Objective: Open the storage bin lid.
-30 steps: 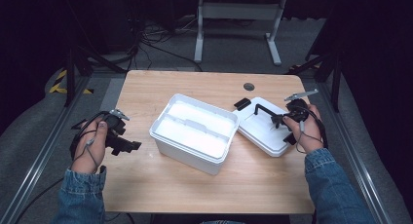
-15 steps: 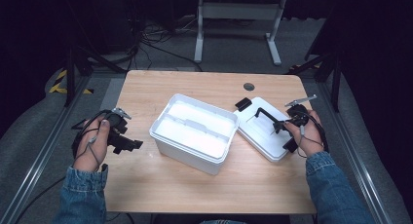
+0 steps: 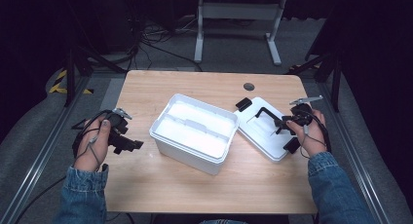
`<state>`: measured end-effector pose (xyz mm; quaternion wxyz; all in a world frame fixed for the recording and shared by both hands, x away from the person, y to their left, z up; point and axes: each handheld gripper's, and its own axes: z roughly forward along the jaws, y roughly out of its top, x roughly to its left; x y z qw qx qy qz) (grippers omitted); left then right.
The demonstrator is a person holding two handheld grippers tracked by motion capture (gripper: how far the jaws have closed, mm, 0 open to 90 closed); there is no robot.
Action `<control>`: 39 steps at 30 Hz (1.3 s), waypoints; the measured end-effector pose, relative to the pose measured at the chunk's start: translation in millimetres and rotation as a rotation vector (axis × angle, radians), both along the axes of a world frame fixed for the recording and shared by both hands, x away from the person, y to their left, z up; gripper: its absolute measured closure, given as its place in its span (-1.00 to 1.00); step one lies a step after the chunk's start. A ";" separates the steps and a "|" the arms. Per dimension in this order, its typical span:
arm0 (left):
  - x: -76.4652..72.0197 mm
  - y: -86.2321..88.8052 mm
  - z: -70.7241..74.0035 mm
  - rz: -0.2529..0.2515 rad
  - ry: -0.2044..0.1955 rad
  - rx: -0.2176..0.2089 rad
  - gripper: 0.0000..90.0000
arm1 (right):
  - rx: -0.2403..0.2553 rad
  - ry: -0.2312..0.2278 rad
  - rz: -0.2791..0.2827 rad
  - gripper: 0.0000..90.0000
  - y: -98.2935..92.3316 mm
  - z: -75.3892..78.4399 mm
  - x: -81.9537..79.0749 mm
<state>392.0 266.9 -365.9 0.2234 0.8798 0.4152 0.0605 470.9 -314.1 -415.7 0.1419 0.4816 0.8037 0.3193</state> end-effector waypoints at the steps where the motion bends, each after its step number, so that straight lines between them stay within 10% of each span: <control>1: 0.3 0.1 0.0 -0.010 -0.004 0.008 -0.61 | 0.002 -0.012 -0.002 0.13 -0.3 1.6 -0.7; 15: -12.5 4.1 0.7 -0.022 -0.016 0.002 -0.61 | 0.019 -0.095 0.096 0.03 18.8 31.6 -25.3; 39: -16.7 3.0 0.7 -0.029 -0.004 0.011 -0.61 | 0.077 -0.097 0.310 -0.06 66.6 57.2 -90.5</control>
